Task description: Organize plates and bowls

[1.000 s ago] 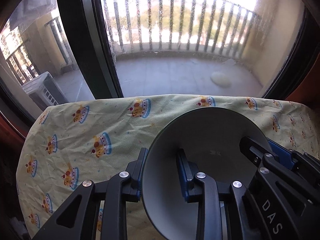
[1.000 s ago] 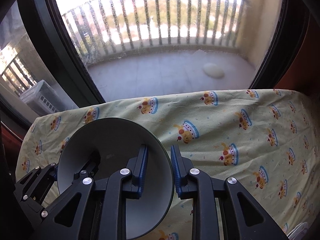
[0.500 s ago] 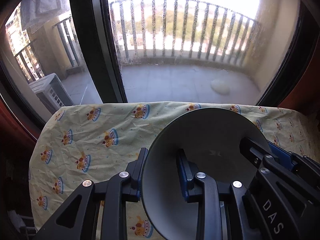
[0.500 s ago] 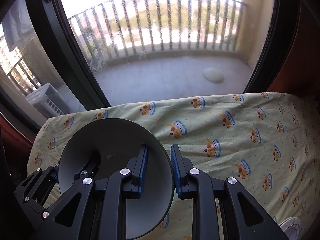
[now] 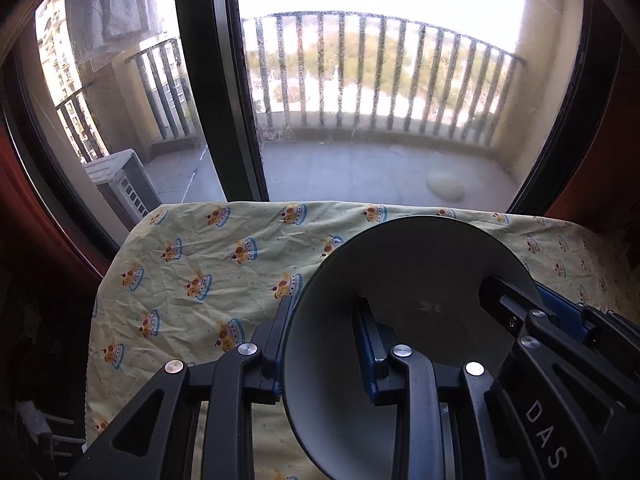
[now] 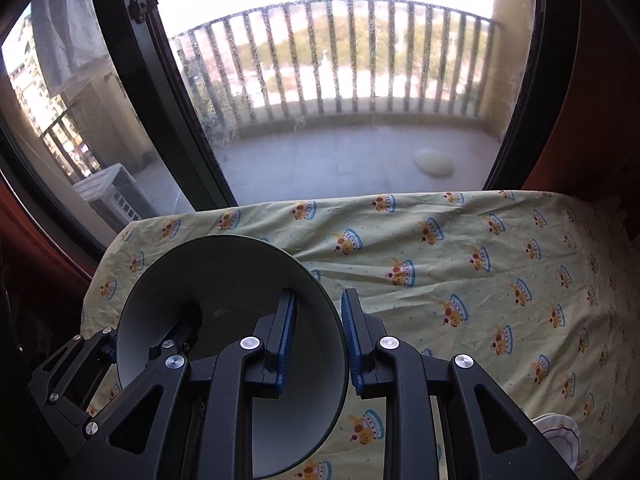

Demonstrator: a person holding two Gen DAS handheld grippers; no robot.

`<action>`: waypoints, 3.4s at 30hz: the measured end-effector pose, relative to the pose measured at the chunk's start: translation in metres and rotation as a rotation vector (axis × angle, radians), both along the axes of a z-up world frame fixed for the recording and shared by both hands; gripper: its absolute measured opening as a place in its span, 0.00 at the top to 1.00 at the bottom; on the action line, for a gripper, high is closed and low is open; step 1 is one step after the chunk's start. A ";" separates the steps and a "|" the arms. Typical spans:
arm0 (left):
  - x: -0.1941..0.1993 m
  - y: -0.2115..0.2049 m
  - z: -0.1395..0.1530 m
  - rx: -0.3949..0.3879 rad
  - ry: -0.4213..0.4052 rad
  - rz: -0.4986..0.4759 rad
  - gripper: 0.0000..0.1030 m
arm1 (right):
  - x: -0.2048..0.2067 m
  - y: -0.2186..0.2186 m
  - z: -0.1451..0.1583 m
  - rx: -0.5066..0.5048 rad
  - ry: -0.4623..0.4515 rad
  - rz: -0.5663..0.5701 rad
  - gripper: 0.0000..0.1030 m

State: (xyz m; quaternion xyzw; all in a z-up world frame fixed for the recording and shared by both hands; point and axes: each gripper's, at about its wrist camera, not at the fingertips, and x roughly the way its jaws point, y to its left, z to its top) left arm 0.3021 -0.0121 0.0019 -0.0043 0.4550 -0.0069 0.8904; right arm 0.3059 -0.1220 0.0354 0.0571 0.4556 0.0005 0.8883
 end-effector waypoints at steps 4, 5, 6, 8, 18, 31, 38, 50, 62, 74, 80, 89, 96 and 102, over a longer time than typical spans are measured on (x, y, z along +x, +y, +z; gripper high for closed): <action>-0.019 -0.001 0.007 0.010 0.000 0.022 0.73 | -0.020 -0.002 0.009 0.002 -0.008 0.025 0.74; -0.024 -0.002 0.008 0.012 -0.001 0.026 0.73 | -0.025 -0.003 0.010 0.005 -0.009 0.031 0.74; -0.030 -0.002 0.009 0.014 0.000 0.030 0.73 | -0.030 -0.004 0.011 0.006 -0.009 0.036 0.74; -0.039 -0.004 0.010 0.018 0.002 0.034 0.73 | -0.040 -0.005 0.012 0.003 -0.008 0.049 0.74; -0.089 -0.013 0.020 0.025 0.004 0.064 0.73 | -0.091 -0.015 0.019 0.005 -0.015 0.087 0.74; -0.147 -0.025 0.009 0.043 0.021 0.064 0.73 | -0.153 -0.029 0.009 0.006 0.002 0.109 0.74; -0.167 -0.023 -0.014 0.033 0.064 0.063 0.73 | -0.175 -0.027 -0.012 0.010 0.042 0.120 0.74; -0.176 -0.021 -0.043 0.019 0.150 0.010 0.73 | -0.185 -0.023 -0.042 -0.019 0.126 0.105 0.74; -0.169 -0.019 -0.063 -0.022 0.228 -0.074 0.73 | -0.182 -0.017 -0.061 -0.066 0.195 0.055 0.74; -0.166 -0.023 -0.069 0.008 0.212 -0.145 0.73 | -0.182 -0.024 -0.076 -0.052 0.218 -0.016 0.75; -0.165 -0.018 -0.068 -0.055 0.230 -0.193 0.52 | -0.183 -0.024 -0.074 -0.030 0.198 -0.029 0.72; -0.158 -0.005 -0.080 -0.107 0.269 -0.206 0.31 | -0.186 -0.024 -0.072 -0.020 0.188 -0.067 0.37; -0.152 -0.008 -0.094 -0.180 0.316 -0.257 0.31 | -0.186 -0.027 -0.082 -0.015 0.240 -0.114 0.37; -0.144 -0.002 -0.101 -0.239 0.337 -0.284 0.31 | -0.184 -0.026 -0.085 -0.031 0.264 -0.172 0.35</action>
